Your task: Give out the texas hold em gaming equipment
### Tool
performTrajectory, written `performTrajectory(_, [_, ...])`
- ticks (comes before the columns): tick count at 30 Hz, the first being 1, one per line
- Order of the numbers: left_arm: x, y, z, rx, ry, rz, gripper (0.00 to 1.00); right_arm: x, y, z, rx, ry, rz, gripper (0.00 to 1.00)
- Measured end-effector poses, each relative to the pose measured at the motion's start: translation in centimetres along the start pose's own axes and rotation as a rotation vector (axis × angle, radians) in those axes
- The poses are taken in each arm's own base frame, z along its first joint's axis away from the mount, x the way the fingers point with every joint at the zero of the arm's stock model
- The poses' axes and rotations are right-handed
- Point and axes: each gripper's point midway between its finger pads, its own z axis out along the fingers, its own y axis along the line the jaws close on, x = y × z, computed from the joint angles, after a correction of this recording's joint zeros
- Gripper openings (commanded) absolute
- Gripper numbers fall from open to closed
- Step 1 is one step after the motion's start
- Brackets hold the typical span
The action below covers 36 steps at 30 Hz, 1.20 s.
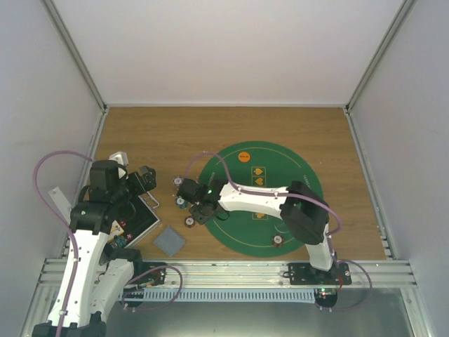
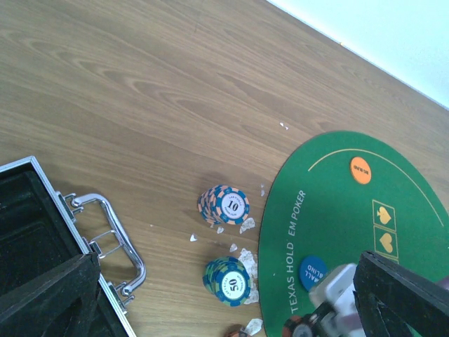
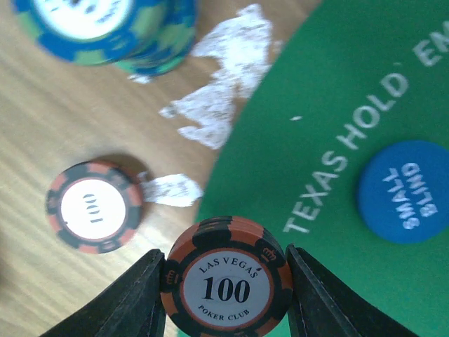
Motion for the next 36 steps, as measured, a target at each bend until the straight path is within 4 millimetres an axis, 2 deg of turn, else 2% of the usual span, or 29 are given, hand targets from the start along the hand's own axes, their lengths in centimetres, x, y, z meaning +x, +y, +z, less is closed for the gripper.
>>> performTrajectory(6, [0.0,0.0,0.0,0.0,0.0,0.0,0.99,-0.6,-2.3,0.0,0.017,-0.014,0.087,0.46])
performTrajectory(17, [0.0,0.0,0.0,0.0,0.0,0.0,0.99,-0.3,-2.3,1.3,0.004,0.012,0.097,0.46])
performTrajectory(26, [0.0,0.0,0.0,0.0,0.0,-0.001,0.99,0.3,-3.0,2.8,0.016,0.05,0.11,0.47])
performTrajectory(32, [0.0,0.0,0.0,-0.001,0.0,-0.001,0.99,0.4,-3.0,3.0,0.013,0.056,0.113,0.58])
performTrajectory(36, [0.0,0.0,0.0,-0.001,0.0,-0.001,0.99,0.4,-3.1,2.9,0.016,0.058,0.113,0.59])
